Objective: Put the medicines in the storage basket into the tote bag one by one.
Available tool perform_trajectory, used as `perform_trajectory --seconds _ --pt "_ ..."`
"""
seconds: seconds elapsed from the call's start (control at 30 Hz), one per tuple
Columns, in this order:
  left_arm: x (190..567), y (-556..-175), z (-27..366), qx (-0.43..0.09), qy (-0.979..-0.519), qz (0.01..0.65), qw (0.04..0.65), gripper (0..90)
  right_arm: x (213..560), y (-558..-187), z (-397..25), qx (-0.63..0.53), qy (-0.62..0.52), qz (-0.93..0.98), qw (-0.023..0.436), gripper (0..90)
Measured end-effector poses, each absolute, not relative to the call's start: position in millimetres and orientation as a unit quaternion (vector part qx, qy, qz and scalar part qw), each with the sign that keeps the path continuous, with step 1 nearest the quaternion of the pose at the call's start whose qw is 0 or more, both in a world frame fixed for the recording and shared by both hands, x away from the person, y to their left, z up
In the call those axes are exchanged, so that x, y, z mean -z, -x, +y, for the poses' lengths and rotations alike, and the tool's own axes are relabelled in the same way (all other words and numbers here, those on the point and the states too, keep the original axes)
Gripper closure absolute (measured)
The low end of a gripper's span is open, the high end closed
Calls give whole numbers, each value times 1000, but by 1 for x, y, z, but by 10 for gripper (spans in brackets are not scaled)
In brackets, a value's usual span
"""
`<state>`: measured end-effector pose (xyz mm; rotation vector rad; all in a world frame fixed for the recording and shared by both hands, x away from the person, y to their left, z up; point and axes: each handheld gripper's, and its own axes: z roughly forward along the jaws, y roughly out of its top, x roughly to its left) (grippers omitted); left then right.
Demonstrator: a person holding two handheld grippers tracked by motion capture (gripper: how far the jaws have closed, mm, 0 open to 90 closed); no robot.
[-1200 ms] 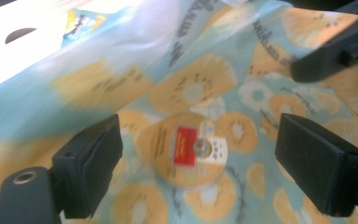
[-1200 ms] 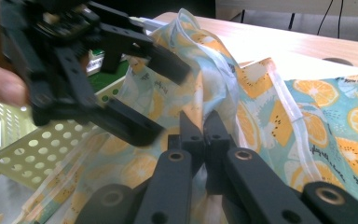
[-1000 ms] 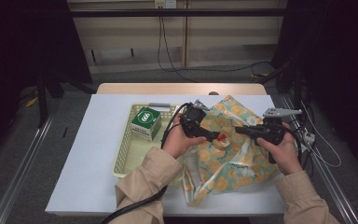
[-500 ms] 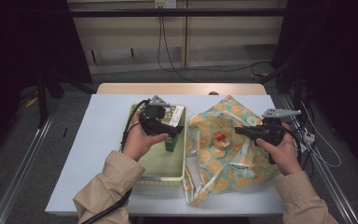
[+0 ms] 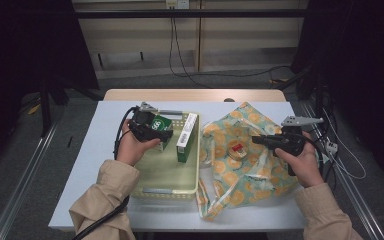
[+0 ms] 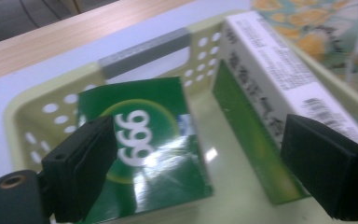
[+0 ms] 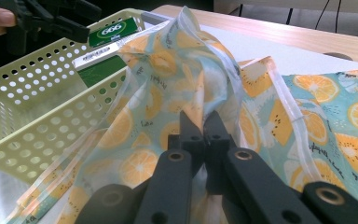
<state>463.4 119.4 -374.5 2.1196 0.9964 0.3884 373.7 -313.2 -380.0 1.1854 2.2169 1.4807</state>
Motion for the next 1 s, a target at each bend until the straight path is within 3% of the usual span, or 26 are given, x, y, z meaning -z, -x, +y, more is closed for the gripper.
perform_trajectory --seconds 1.0 --pt "387 -487 111 -172 -834 409 328 81 380 -373 -313 -507 -401 755 109 900"
